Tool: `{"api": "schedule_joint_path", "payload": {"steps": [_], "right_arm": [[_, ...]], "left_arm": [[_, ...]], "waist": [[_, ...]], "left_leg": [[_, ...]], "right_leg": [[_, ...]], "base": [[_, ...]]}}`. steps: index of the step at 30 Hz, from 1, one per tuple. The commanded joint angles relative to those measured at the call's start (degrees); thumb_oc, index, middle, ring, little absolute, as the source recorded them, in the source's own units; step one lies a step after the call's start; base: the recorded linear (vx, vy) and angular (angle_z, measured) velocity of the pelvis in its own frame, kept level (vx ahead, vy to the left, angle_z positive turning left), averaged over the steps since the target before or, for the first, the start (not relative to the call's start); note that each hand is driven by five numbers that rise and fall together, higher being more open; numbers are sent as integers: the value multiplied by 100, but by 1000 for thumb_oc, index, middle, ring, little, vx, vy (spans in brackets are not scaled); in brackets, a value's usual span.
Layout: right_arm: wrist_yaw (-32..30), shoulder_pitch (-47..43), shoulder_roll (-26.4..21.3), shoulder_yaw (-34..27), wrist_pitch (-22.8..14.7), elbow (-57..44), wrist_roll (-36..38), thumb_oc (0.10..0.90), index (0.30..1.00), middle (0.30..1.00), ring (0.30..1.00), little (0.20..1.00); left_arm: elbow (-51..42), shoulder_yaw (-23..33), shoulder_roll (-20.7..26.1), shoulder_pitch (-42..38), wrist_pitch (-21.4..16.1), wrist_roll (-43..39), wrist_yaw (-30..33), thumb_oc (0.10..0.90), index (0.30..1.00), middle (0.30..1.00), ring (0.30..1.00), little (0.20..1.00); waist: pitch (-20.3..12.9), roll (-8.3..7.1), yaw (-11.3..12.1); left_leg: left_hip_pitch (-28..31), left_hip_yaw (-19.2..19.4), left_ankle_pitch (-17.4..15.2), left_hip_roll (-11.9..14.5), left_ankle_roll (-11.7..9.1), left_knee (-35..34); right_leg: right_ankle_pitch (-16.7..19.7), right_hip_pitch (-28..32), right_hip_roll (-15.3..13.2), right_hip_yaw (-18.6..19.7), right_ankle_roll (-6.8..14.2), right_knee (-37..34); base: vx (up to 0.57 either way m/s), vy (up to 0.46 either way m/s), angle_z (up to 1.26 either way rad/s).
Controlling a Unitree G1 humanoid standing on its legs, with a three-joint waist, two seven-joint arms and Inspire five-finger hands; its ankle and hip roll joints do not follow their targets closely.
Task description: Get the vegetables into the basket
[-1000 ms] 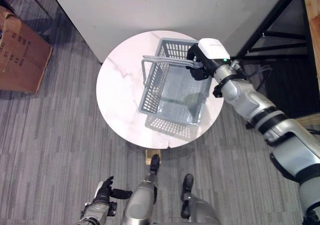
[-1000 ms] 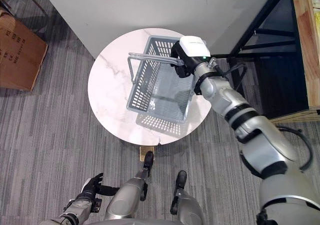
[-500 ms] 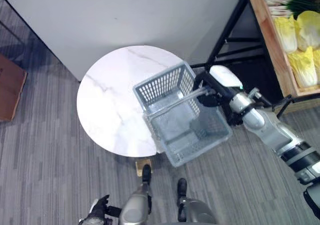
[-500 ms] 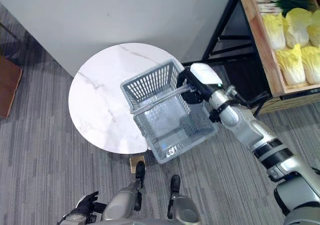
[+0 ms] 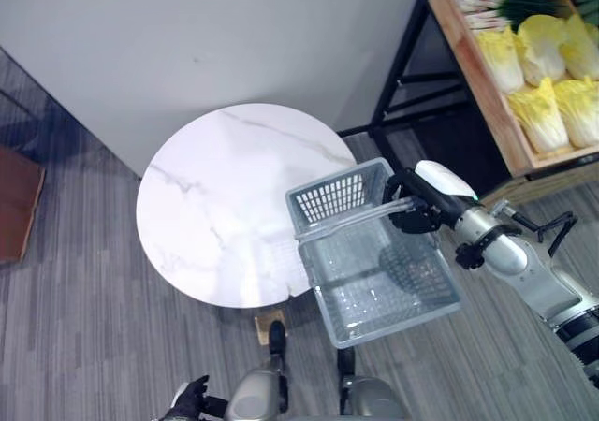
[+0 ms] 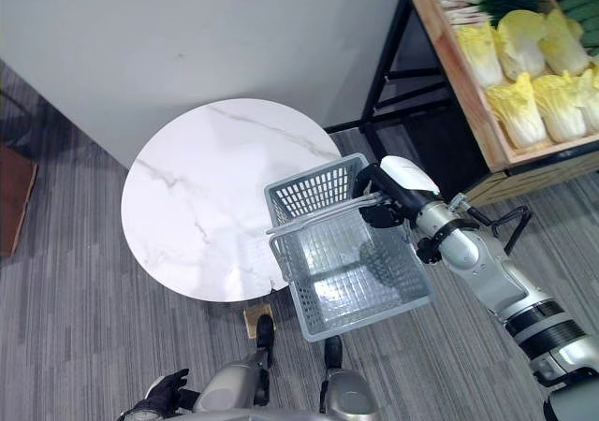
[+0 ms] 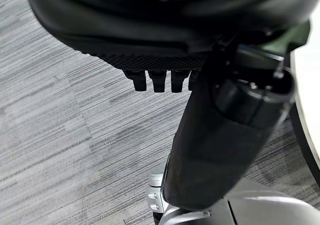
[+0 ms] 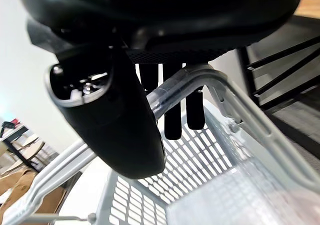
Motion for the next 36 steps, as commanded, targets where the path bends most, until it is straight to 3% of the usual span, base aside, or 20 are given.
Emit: {"api": "schedule_joint_path", "payload": {"steps": [1, 4, 5, 7, 9, 10, 13, 15, 21, 26, 29, 32, 33, 34, 35, 36], "right_arm": [[-383, -367, -146, -883, -610, -888, 421, 400, 300, 300, 300, 300], [-451, 15, -125, -1239, -640, -1026, 329, 400, 300, 300, 300, 300], [-529, -4, -83, -1279, -633, -1062, 265, 400, 300, 300, 300, 300], [-603, -133, -14, -1220, -606, -1044, 215, 400, 300, 300, 300, 300], [-650, -291, 29, -1095, -614, -1037, 198, 400, 300, 300, 300, 300], [-644, -440, 60, -918, -631, -1028, 194, 400, 300, 300, 300, 300], [-578, -782, 191, -542, -613, -974, 268, 400, 300, 300, 300, 300], [-559, -730, 197, -555, -603, -987, 268, 400, 300, 300, 300, 300], [-559, -478, 16, -766, -611, -1177, 220, 400, 300, 300, 300, 300], [-496, -412, -239, -827, -659, -1382, 218, 400, 300, 300, 300, 300], [-484, -425, -348, -826, -660, -1399, 219, 400, 300, 300, 300, 300], [-498, -305, -447, -949, -666, -1411, 256, 400, 300, 300, 300, 300], [-491, -256, -467, -978, -663, -1393, 283, 400, 300, 300, 300, 300], [-454, -234, -456, -979, -640, -1391, 349, 400, 300, 300, 300, 300], [-452, -241, -458, -979, -642, -1386, 352, 400, 300, 300, 300, 300], [-457, -338, -439, -912, -653, -1338, 372, 400, 300, 300, 300, 300]], "left_arm": [[322, -67, 116, 139, -7, 283, -18, 900, 1000, 1000, 1000, 1000], [315, -48, 106, 108, -29, 351, -21, 900, 1000, 1000, 1000, 1000], [312, -54, 114, 37, -54, 417, 19, 900, 1000, 1000, 1000, 1000], [217, -73, 157, -37, -87, 435, 52, 900, 1000, 1000, 1000, 1000], [14, -54, 221, -15, -103, 383, 48, 900, 1000, 1000, 1000, 1000], [-27, 31, 303, 26, -81, 320, 73, 900, 1000, 1000, 1000, 1000], [-40, 195, 383, 200, -26, 252, 59, 900, 1000, 1000, 1000, 1000], [12, 200, 342, 208, -10, 303, 30, 900, 1000, 1000, 1000, 1000], [15, 119, 193, 140, 2, 409, 23, 900, 1000, 1000, 1000, 1000], [39, 88, 99, 120, 15, 421, 52, 900, 1000, 1000, 1000, 1000], [14, 59, 79, 106, 5, 418, 65, 900, 1000, 1000, 1000, 1000], [-10, 41, 88, 47, -17, 429, 78, 900, 1000, 1000, 1000, 1000], [-33, 79, 123, 36, -23, 430, 86, 900, 1000, 1000, 1000, 1000], [-112, 113, 142, 59, -33, 316, 114, 900, 1000, 1000, 1000, 1000], [-117, 110, 142, 57, -29, 312, 115, 900, 1000, 1000, 1000, 1000], [-161, 119, 102, 72, -70, 186, 158, 900, 1000, 1000, 1000, 1000]], "waist": [[-505, -390, -7], [-466, -365, -183], [-434, -374, -329], [-376, -346, -380], [-309, -280, -233], [-322, -246, -62], [-358, -356, 177], [-403, -349, 159], [-425, -193, -4], [-401, -85, -114], [-351, -38, -163], [-271, -51, -210], [-249, -86, -215], [-102, -51, -10], [-99, -44, -26], [-45, -50, 149]], "left_leg": [[27, 99, -825, 140, -195, 1125], [127, 299, -953, 40, -108, 1158], [128, 608, -976, -50, -56, 1093], [95, 975, -1028, 5, -32, 1118], [93, 1359, -1091, 143, 20, 1182], [195, 1669, -1168, 232, 20, 1124], [336, 2524, -1095, 405, -20, 1046], [410, 2682, -1075, 406, -39, 972], [413, 2709, -1044, 513, -119, 1098], [368, 2905, -972, 937, -406, 1526], [387, 2977, -975, 1054, -453, 1659], [182, 2969, -933, 1480, -664, 2415], [115, 2868, -657, 1679, -796, 2814], [-156, 1951, -386, 1605, -866, 3320], [-181, 1917, -384, 1618, -881, 3345], [-484, 1161, -387, 1047, -704, 3199]], "right_leg": [[348, -443, -780, 41, 573, 503], [490, -503, -868, 253, 691, 581], [1052, -780, -1006, 516, 881, 445], [1191, -1041, -1113, 373, 907, 471], [849, -1072, -1294, -640, 770, 858], [511, -908, -1460, -1473, 704, 1299], [285, -533, -1569, -2537, 644, 1535], [346, -468, -1497, -2613, 676, 1328], [318, -516, -1452, -2630, 655, 1217], [154, -438, -1151, -2494, 531, 910], [60, -525, -1126, -2398, 485, 1091], [-167, -524, -978, -2243, 314, 1206], [-273, -443, -828, -2143, 199, 1175], [-421, -364, -551, -1816, -5, 1163], [-435, -362, -542, -1836, -15, 1169], [-306, -405, -530, -1650, -60, 1039]], "base": [[6, 138, -12], [-61, 223, -21], [-223, 307, -50], [-224, 229, -98], [-166, 181, -188], [-132, 195, -212], [-166, 67, -194], [-27, -61, -141], [6, -124, -34], [16, -161, 5], [18, -90, -23], [58, -215, -25], [138, -263, -25], [114, -176, -36], [-14, -24, -73], [-58, 40, -100]]}}
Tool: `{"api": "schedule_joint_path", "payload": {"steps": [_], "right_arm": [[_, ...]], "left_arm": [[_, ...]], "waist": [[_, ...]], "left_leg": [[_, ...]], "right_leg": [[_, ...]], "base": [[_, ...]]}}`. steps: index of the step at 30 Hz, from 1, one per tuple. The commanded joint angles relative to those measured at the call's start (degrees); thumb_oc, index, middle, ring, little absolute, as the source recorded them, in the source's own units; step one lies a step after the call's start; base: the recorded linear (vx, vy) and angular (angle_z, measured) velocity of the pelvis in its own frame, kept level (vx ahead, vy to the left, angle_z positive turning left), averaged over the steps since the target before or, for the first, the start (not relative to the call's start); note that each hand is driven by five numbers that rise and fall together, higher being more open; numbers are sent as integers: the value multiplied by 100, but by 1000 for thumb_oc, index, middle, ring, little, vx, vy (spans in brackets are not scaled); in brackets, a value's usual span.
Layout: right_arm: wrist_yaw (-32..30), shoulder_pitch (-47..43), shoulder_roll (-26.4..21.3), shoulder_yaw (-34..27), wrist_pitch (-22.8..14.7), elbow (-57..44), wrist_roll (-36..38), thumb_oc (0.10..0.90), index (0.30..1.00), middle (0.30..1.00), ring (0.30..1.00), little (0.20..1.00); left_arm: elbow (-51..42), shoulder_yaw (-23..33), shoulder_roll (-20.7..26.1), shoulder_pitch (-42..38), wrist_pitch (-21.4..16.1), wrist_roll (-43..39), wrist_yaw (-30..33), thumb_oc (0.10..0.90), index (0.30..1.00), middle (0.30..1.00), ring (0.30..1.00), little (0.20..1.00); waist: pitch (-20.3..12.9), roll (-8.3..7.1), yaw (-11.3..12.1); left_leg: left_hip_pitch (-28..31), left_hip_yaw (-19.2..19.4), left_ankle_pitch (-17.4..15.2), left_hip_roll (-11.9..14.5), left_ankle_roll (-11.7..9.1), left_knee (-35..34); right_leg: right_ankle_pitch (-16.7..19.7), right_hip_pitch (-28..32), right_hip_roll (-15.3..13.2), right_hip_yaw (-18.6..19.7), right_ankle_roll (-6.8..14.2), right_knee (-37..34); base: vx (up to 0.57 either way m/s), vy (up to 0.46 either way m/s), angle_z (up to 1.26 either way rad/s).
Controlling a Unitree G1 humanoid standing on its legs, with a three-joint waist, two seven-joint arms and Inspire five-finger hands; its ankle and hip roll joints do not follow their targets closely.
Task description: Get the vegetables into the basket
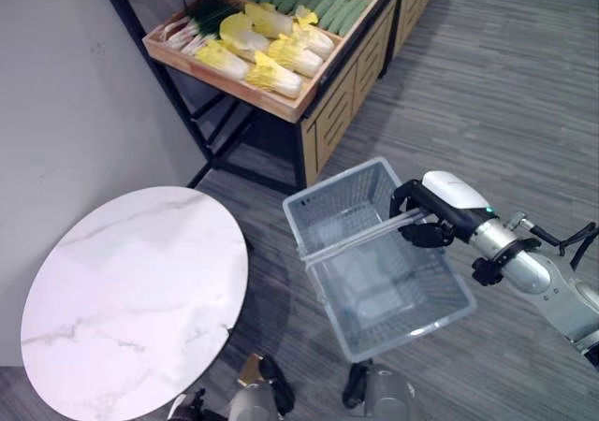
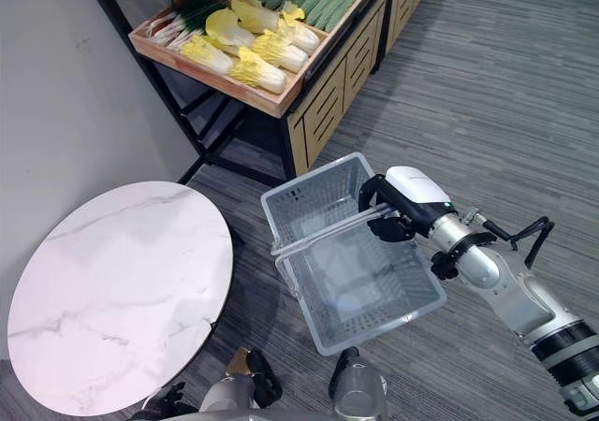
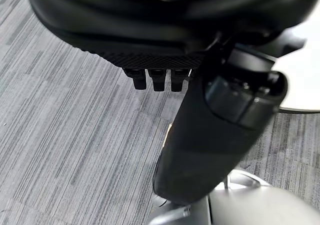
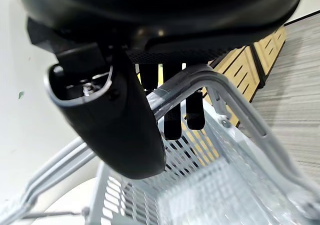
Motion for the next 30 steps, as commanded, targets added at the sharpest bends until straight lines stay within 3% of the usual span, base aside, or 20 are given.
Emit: {"api": "schedule_joint_path", "payload": {"steps": [1, 2, 3, 5, 7, 8, 9, 12, 13, 17, 24, 30], "right_arm": [[-408, -930, 35, -761, -512, -724, 594, 400, 300, 300, 300, 300], [-387, -964, 50, -708, -517, -667, 633, 400, 300, 300, 300, 300], [-378, -1047, 46, -630, -538, -601, 652, 400, 300, 300, 300, 300], [-381, -1232, 59, -493, -585, -500, 723, 400, 300, 300, 300, 300], [-398, -1465, 110, -324, -642, -384, 712, 400, 300, 300, 300, 300], [-349, -1454, 135, -289, -650, -423, 696, 400, 300, 300, 300, 300], [-338, -1175, 94, -476, -630, -487, 650, 400, 300, 300, 300, 300], [-336, -1067, 113, -573, -604, -512, 627, 400, 300, 300, 300, 300], [-333, -959, 136, -642, -595, -535, 547, 400, 300, 300, 300, 300], [-328, -966, 180, -572, -549, -389, 480, 400, 300, 300, 300, 300], [-484, -688, 128, -756, -467, 61, 131, 400, 300, 300, 300, 300], [-818, -550, 360, -877, -370, 985, -76, 400, 300, 300, 300, 300]], "left_arm": [[-194, -181, -97, -53, -161, -197, 147, 900, 1000, 1000, 1000, 1000], [-169, -166, -84, -39, -171, -245, 164, 900, 1000, 1000, 1000, 1000], [-199, -167, -61, 8, -210, -288, 186, 900, 1000, 1000, 1000, 1000], [-199, -185, -52, -5, -241, -322, 196, 900, 1000, 1000, 1000, 1000], [-181, -276, -60, -22, -273, -315, 229, 900, 1000, 1000, 1000, 1000], [-155, -269, -81, -18, -273, -311, 228, 900, 1000, 1000, 1000, 1000], [-129, -353, -108, -148, -259, -246, 199, 900, 1000, 1000, 1000, 1000], [-163, -411, -99, -190, -272, -227, 194, 900, 1000, 1000, 1000, 1000], [-219, -531, -81, -266, -321, -163, 148, 900, 1000, 1000, 1000, 1000], [-304, -541, -5, -336, -318, -208, 161, 900, 1000, 1000, 1000, 1000], [-342, -534, 51, -338, -334, -205, 173, 900, 1000, 1000, 1000, 1000], [-346, -585, 106, -375, -372, -113, 267, 900, 1000, 1000, 1000, 1000]], "waist": [[165, -264, 192], [149, -296, 227], [147, -279, 339], [116, -261, 446], [39, -181, 637], [16, -176, 609], [-12, -204, 506], [8, -236, 481], [45, -322, 358], [59, -380, 324], [59, -417, 234], [5, -440, 233]], "left_leg": [[-250, -1419, 16, -823, -305, 95], [-304, -1759, -102, -1093, -199, -327], [-356, -2215, -138, -1205, -162, -748], [-365, -2741, 143, -1179, -181, -1345], [-471, -3791, 497, -1331, -271, -1905], [-349, -3789, 378, -1357, -204, -1968], [-285, -3501, 434, -1344, -212, -2080], [-290, -3431, 397, -1407, -177, -2012], [-233, -3102, 178, -1578, -16, -1872], [-260, -2831, -32, -1714, 156, -1668], [-263, -2723, -198, -1832, 220, -1536], [-192, -2690, -111, -1791, 220, -1784]], "right_leg": [[720, 479, -129, 534, 595, -1098], [770, 409, -94, 748, 668, -1138], [787, 390, -1, 1011, 740, -1179], [822, 294, 112, 1385, 798, -1188], [784, 263, 300, 1981, 845, -1186], [719, 228, 360, 2154, 862, -1118], [731, 205, 261, 2159, 895, -1131], [728, 172, 191, 2193, 930, -1105], [798, 105, 34, 2472, 1064, -1115], [954, -27, -75, 2670, 1148, -1173], [1131, -66, -179, 2734, 1205, -1313], [1329, -40, -211, 2701, 1237, -1607]], "base": [[-19, 85, -127], [118, 84, -113], [137, 96, -99], [140, 117, -121], [185, 196, -159], [172, 262, -112], [90, 193, -103], [63, 221, -89], [53, 242, -25], [60, 209, -59], [38, 73, -5], [29, 4, -4]]}}
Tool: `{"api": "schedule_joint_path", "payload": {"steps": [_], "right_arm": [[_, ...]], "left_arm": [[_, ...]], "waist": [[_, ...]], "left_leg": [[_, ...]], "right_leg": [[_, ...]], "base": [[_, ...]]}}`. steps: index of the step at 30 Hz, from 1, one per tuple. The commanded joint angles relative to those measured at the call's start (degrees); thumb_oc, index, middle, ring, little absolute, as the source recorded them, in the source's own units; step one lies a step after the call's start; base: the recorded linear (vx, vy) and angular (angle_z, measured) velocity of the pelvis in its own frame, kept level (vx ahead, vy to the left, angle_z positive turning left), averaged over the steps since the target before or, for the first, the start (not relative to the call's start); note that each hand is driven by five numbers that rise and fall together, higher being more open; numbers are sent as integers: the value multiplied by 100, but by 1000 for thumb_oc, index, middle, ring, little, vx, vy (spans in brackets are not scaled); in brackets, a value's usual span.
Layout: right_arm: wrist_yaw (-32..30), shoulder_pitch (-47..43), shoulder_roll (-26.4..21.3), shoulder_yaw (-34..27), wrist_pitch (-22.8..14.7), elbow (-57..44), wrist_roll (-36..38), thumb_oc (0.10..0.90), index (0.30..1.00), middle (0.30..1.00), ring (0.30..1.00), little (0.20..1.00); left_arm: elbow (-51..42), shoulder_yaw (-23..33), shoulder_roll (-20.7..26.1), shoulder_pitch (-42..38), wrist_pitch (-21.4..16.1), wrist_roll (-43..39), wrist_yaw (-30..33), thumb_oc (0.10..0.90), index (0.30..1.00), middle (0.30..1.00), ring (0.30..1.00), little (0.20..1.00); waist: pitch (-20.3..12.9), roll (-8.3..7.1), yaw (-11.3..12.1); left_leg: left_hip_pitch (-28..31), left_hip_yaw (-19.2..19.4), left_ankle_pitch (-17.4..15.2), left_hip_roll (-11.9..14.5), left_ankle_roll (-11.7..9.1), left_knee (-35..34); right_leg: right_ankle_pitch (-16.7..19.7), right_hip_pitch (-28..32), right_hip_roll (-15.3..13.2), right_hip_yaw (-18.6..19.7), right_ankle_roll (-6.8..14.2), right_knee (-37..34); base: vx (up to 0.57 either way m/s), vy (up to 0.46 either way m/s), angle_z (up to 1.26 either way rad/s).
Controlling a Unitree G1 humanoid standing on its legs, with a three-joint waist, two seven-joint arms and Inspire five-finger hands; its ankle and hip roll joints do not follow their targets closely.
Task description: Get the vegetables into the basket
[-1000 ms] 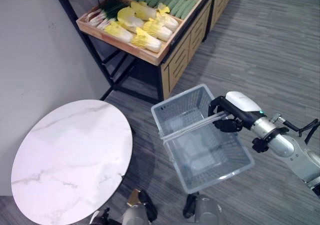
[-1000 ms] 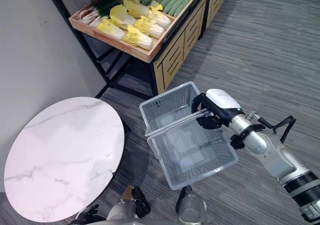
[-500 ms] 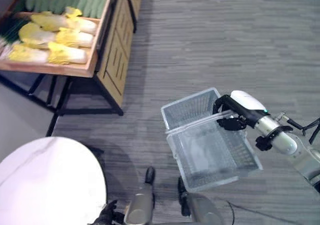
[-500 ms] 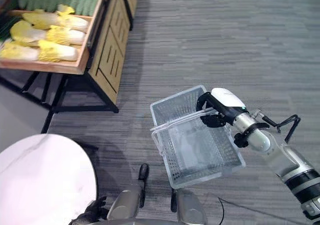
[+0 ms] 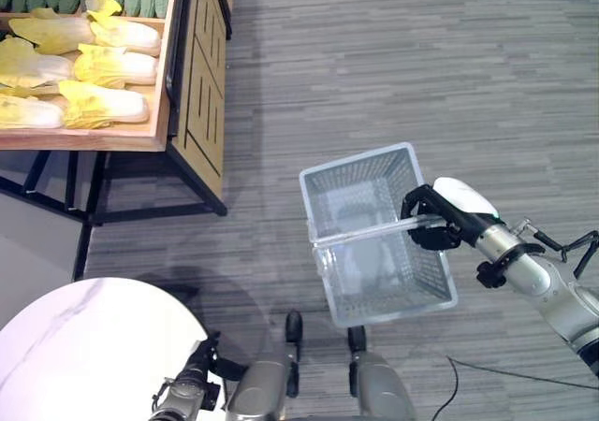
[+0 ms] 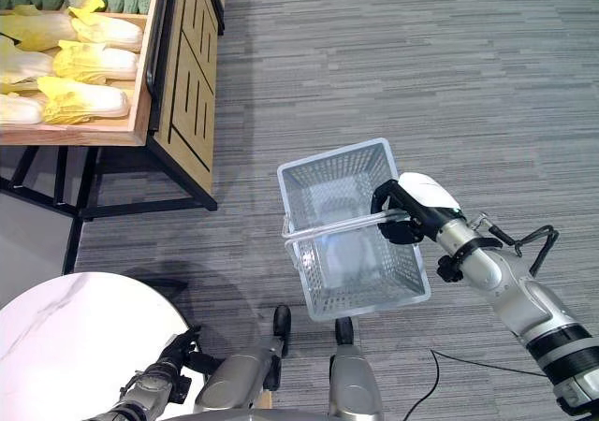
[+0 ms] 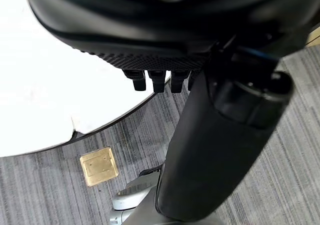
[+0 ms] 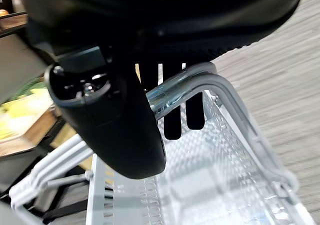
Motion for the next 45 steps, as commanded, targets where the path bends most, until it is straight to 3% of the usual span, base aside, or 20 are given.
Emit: {"api": "schedule_joint_path", "payload": {"steps": [1, 6, 13, 20, 28, 31, 36, 38, 40, 41, 43, 45], "right_arm": [[-764, -474, -6, -724, -245, -22, 3, 400, 300, 300, 300, 300], [-1273, -582, 307, -753, -39, 1589, -178, 400, 300, 300, 300, 300], [-1408, -575, 491, -836, 115, 2073, -260, 400, 300, 300, 300, 300], [-1379, -416, 583, -916, 185, 2153, -397, 400, 300, 300, 300, 300], [-1387, -303, 723, -1061, 350, 2687, -492, 400, 300, 300, 300, 300], [-1390, -318, 754, -1030, 380, 2801, -506, 400, 300, 300, 300, 300], [-1413, -363, 848, -1010, 440, 2905, -480, 400, 300, 300, 300, 300], [-1463, -434, 883, -999, 443, 2805, -495, 400, 300, 300, 300, 300], [-1465, -442, 882, -993, 441, 2811, -495, 400, 300, 300, 300, 300], [-1492, -502, 946, -965, 451, 2883, -473, 400, 300, 300, 300, 300], [-1480, -498, 989, -957, 448, 2827, -428, 400, 300, 300, 300, 300], [-1480, -453, 998, -991, 455, 2710, -406, 400, 300, 300, 300, 300]], "left_arm": [[152, -63, 203, 221, -62, 105, 187, 900, 1000, 1000, 1000, 1000], [132, -136, 289, 93, -80, 132, 288, 900, 1000, 1000, 1000, 1000], [195, -82, 336, 61, -49, 158, 335, 900, 1000, 1000, 1000, 1000], [243, -49, 222, 196, -7, 212, 302, 900, 1000, 1000, 1000, 1000], [222, -145, 153, 238, 4, 339, 225, 900, 1000, 1000, 1000, 1000], [200, -137, 173, 208, 1, 298, 230, 900, 1000, 1000, 1000, 1000], [41, -139, 244, 140, 26, 235, 253, 900, 1000, 1000, 1000, 1000], [-174, -112, 306, 169, 46, 139, 273, 900, 1000, 1000, 1000, 1000], [-178, -109, 306, 170, 49, 138, 273, 900, 1000, 1000, 1000, 1000], [-170, -114, 308, 193, 63, 110, 266, 900, 1000, 1000, 1000, 1000], [-110, -56, 296, 217, 89, 69, 275, 900, 1000, 1000, 1000, 1000], [-78, -46, 282, 203, 100, 80, 271, 900, 1000, 1000, 1000, 1000]], "waist": [[-543, -231, 87], [-766, -268, 140], [-981, -304, 174], [-1069, -357, 213], [-1338, -367, 196], [-1372, -353, 198], [-1313, -255, 218], [-1103, -79, 234], [-1088, -88, 234], [-997, -28, 225], [-950, -77, 153], [-898, -97, 97]], "left_leg": [[-225, -73, -493, 323, -303, 571], [-2, -182, -294, 397, -359, 79], [298, -223, -149, 465, -398, -284], [449, -164, -471, 343, -255, -10], [701, -172, -639, 38, -124, 8], [734, -188, -676, -19, -92, 23], [779, -267, -752, -82, 32, 128], [979, -169, -877, -51, 184, 218], [992, -166, -884, -61, 184, 221], [1214, -132, -975, -47, 233, 217], [1439, -68, -1089, -93, 218, 149], [1493, -120, -1162, -121, 188, 195]], "right_leg": [[529, -150, -449, 4, 431, -224], [700, 44, -489, -232, 453, -572], [713, 220, -468, -350, 472, -615], [782, 356, -556, -378, 545, -421], [1519, 604, -785, -319, 755, -280], [1598, 618, -823, -304, 755, -216], [1652, 371, -767, -216, 667, 642], [1598, -94, -746, -552, 546, 1895], [1573, -99, -755, -542, 546, 1933], [1344, -367, -800, -817, 468, 2231], [1100, -768, -771, -1282, 434, 1605], [1144, -855, -722, -1405, 454, 1190]], "base": [[31, -14, -3], [108, -30, 17], [92, -11, 1], [114, 32, 0], [105, 104, -5], [56, 109, 3], [23, 123, -1], [22, 246, -20], [48, 108, -27], [137, 115, 9], [277, 25, -15], [213, -78, -35]]}}
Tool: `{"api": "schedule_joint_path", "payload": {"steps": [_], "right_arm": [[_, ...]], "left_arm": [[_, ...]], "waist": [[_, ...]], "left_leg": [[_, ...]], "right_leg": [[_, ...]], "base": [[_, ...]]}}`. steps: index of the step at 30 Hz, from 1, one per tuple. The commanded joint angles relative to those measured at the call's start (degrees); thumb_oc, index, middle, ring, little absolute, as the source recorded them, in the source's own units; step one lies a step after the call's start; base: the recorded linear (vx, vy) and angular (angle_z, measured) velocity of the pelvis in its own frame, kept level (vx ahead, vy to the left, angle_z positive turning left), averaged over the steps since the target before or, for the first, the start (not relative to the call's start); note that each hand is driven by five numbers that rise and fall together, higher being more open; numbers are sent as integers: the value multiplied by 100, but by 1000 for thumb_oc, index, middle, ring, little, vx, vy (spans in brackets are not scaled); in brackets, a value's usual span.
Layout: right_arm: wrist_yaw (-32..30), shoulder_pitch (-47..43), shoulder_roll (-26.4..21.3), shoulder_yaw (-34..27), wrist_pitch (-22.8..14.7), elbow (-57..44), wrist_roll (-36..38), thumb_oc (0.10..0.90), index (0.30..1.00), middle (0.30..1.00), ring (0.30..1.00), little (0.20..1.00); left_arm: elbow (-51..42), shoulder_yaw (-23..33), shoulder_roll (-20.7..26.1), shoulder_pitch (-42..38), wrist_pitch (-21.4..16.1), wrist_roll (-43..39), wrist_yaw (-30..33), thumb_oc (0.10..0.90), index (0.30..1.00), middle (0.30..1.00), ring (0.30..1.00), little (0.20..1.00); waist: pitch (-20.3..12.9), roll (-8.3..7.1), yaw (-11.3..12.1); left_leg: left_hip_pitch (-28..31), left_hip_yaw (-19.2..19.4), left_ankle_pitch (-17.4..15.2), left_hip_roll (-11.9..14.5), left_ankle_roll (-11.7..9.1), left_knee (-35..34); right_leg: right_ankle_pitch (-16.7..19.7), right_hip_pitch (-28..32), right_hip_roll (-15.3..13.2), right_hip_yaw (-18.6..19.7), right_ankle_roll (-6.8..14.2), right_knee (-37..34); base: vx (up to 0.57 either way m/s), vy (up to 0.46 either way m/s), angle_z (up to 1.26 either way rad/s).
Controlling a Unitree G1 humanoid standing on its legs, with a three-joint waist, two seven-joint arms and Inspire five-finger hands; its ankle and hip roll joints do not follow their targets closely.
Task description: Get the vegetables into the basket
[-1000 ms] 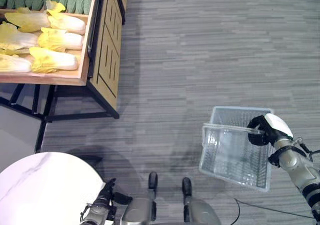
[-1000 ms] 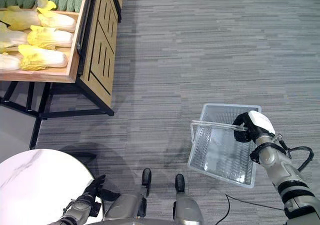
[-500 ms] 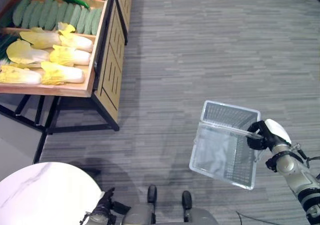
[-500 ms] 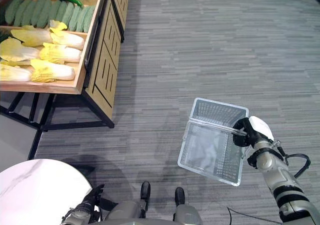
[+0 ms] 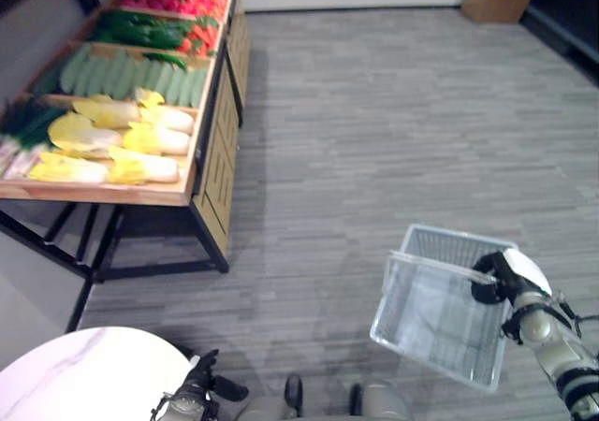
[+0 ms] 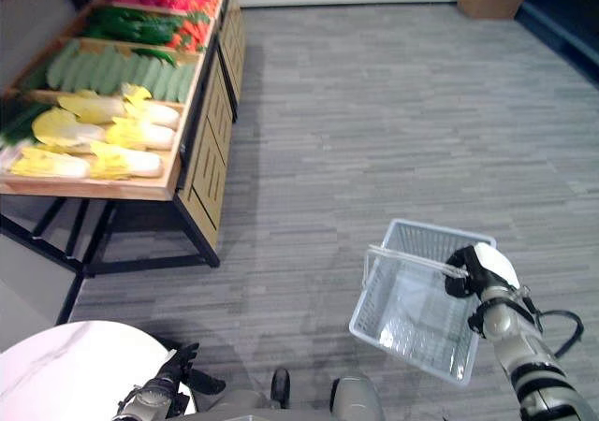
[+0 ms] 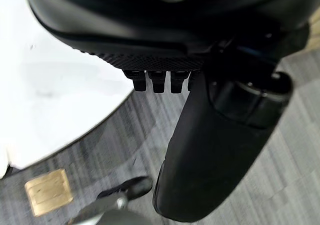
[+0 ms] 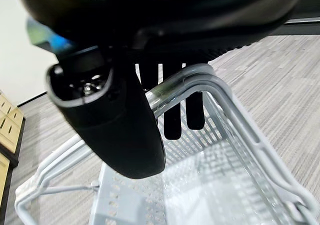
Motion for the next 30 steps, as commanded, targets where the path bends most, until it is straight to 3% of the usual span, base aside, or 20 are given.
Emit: {"api": "schedule_joint_path", "payload": {"steps": [1, 2, 5, 10, 11, 12, 13, 14, 15, 16, 17, 18, 20, 23, 25, 26, 29, 30], "right_arm": [[-538, -665, -392, -501, -314, -391, 85, 400, 300, 300, 300, 300], [-565, -523, -416, -615, -312, -532, 100, 400, 300, 300, 300, 300], [-577, -327, -452, -758, -305, -613, 113, 400, 300, 300, 300, 300], [-540, 108, -530, -1073, -335, -824, 137, 400, 300, 300, 300, 300], [-528, 162, -547, -1105, -355, -821, 176, 400, 300, 300, 300, 300], [-523, 248, -549, -1147, -382, -810, 242, 400, 300, 300, 300, 300], [-522, 253, -551, -1151, -382, -813, 242, 400, 300, 300, 300, 300], [-512, 329, -617, -1213, -421, -914, 292, 400, 300, 300, 300, 300], [-511, 329, -613, -1216, -422, -914, 292, 400, 300, 300, 300, 300], [-585, 436, -664, -1289, -434, -889, 336, 400, 300, 300, 300, 300], [-585, 441, -662, -1295, -435, -891, 336, 400, 300, 300, 300, 300], [-637, 653, -646, -1432, -413, -968, 402, 400, 300, 300, 300, 300], [-678, 881, -594, -1584, -363, -1009, 418, 400, 300, 300, 300, 300], [-728, 979, -548, -1677, -366, -952, 475, 400, 300, 300, 300, 300], [-755, 998, -583, -1702, -402, -913, 479, 400, 300, 300, 300, 300], [-800, 994, -544, -1675, -423, -971, 452, 400, 300, 300, 300, 300], [-834, 972, -526, -1654, -433, -929, 433, 400, 300, 300, 300, 300], [-838, 966, -484, -1631, -444, -957, 424, 400, 300, 300, 300, 300]], "left_arm": [[67, 211, 157, -131, -53, 16, 72, 900, 1000, 1000, 1000, 1000], [159, 241, 134, -148, -41, 116, 50, 900, 1000, 1000, 1000, 1000], [190, 289, 124, -170, -39, 166, 56, 900, 1000, 1000, 1000, 1000], [145, 371, 4, -59, -49, 139, 108, 900, 1000, 1000, 1000, 1000], [145, 399, -22, -25, -45, 95, 105, 900, 1000, 1000, 1000, 1000], [157, 428, -82, 33, -42, 31, 115, 900, 1000, 1000, 1000, 1000], [157, 425, -83, 34, -42, 31, 116, 900, 1000, 1000, 1000, 1000], [170, 422, -128, 36, -24, 32, 134, 900, 1000, 1000, 1000, 1000], [170, 422, -124, 34, -24, 32, 134, 900, 1000, 1000, 1000, 1000], [119, 415, -122, -2, -4, -14, 154, 900, 1000, 1000, 1000, 1000], [119, 412, -121, -4, -3, -15, 153, 900, 1000, 1000, 1000, 1000], [70, 400, -126, -28, 21, -61, 191, 900, 1000, 1000, 1000, 1000], [33, 375, -134, -55, 52, -82, 216, 900, 1000, 1000, 1000, 1000], [47, 308, -132, -86, 56, -66, 259, 900, 1000, 1000, 1000, 1000], [91, 293, -112, -108, 49, -25, 279, 900, 1000, 1000, 1000, 1000], [157, 318, -95, -107, 56, -25, 325, 900, 1000, 1000, 1000, 1000], [164, 314, -94, -120, 53, -12, 360, 900, 1000, 1000, 1000, 1000], [181, 322, -72, -94, 45, 24, 369, 900, 1000, 1000, 1000, 1000]], "waist": [[104, -332, -62], [127, -365, -185], [113, -363, -309], [-50, -341, -312], [-92, -306, -325], [-115, -259, -305], [-115, -254, -308], [-58, -237, -268], [-74, -268, -285], [46, -333, -246], [42, -333, -250], [179, -389, -204], [267, -444, -180], [340, -508, -121], [376, -502, -63], [362, -446, 13], [350, -408, 49], [314, -339, 80]], "left_leg": [[876, -107, -907, -245, -562, 365], [1048, -205, -1004, -256, -668, 368], [1172, -329, -1072, -221, -755, 431], [1317, -549, -1129, -112, -942, 692], [1313, -600, -1056, -50, -1018, 881], [1227, -649, -718, 7, -1190, 1283], [1222, -655, -725, 11, -1193, 1295], [811, -635, -165, 53, -1464, 2245], [781, -651, -133, 20, -1461, 2235], [365, -580, 429, 90, -1694, 3085], [341, -586, 420, 88, -1693, 3114], [-18, -349, 544, 208, -1620, 3885], [-518, -74, 463, 362, -1445, 4077], [-1173, 64, 238, 327, -1321, 3895], [-1488, 174, 13, 394, -1234, 3196], [-1622, 150, 152, 550, -1221, 1865], [-1543, 141, 460, 643, -1259, 1199], [-1638, 165, 708, 795, -1302, 772]], "right_leg": [[1260, -135, -186, 70, 352, -1540], [1472, -263, -147, 108, 467, -2143], [1608, -327, -40, 366, 500, -2466], [1533, -144, 89, 239, 339, -2277], [1384, -116, 173, 198, 252, -2161], [1141, 25, 312, 150, 103, -2061], [1134, 26, 313, 142, 100, -2056], [926, 202, 425, 150, -55, -1968], [944, 182, 388, 147, -51, -1980], [682, 366, 462, 187, -245, -1858], [678, 353, 458, 182, -246, -1847], [406, 527, 546, 205, -436, -1707], [279, 753, 544, 166, -507, -1763], [183, 974, 538, 125, -517, -1898], [112, 1122, 563, 142, -468, -2021], [11, 1258, 608, 186, -399, -2083], [-18, 1361, 648, 215, -379, -2139], [-105, 1485, 712, 229, -375, -2166]], "base": [[331, -133, -6], [330, -132, 3], [287, -111, 43], [308, -181, 64], [432, -250, 60], [338, -197, 35], [382, -239, 23], [168, -129, 13], [309, -276, 20], [127, -148, 11], [284, -314, 8], [199, -245, 14], [230, -267, 16], [123, -107, 26], [293, -34, 43], [305, 44, 28], [224, 62, 5], [379, 118, -17]]}}
